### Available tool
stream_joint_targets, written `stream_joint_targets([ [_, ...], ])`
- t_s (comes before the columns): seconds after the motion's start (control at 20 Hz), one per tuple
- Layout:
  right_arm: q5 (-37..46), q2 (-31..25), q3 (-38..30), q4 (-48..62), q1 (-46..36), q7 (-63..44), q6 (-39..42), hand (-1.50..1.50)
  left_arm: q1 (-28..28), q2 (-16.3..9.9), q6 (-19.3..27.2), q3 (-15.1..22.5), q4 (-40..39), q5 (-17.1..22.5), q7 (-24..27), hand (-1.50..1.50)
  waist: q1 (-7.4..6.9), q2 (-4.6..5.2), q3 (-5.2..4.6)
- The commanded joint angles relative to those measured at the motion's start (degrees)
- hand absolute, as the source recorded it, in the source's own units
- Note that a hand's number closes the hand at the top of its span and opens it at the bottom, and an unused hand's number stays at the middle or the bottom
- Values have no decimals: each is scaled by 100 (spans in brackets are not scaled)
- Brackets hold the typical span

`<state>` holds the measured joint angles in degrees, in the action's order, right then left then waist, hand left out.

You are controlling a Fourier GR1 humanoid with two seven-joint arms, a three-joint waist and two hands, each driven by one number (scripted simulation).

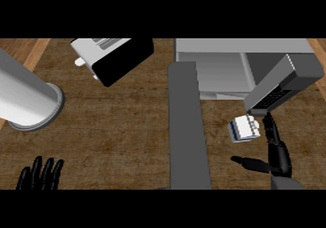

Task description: Pick up the milk, place it into the microwave and close the microwave

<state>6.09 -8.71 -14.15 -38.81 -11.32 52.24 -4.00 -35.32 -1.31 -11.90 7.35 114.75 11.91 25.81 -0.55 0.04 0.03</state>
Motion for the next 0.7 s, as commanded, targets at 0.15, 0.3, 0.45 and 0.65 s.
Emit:
stream_joint_targets([
  [0.15, 63, -418, -282, 1746, -796, 1021, 102, -150, -82, -37, -23, 18, 101, 109, -49, -150, -64, 22, 9],
  [0.3, 62, -166, -164, 1702, -819, 1123, 36, -150, -243, -90, -159, -59, -100, 67, 270, -150, -38, 9, 4],
  [0.45, 151, -224, -125, 1939, -1306, 915, 9, -150, 92, 29, 3, 59, -158, -15, 54, -150, -45, 18, 6],
  [0.65, 12, -94, -81, 1638, -832, 1052, 119, -150, 29, -7, 14, -9, -203, -84, 143, -150, 8, -1, 0],
])
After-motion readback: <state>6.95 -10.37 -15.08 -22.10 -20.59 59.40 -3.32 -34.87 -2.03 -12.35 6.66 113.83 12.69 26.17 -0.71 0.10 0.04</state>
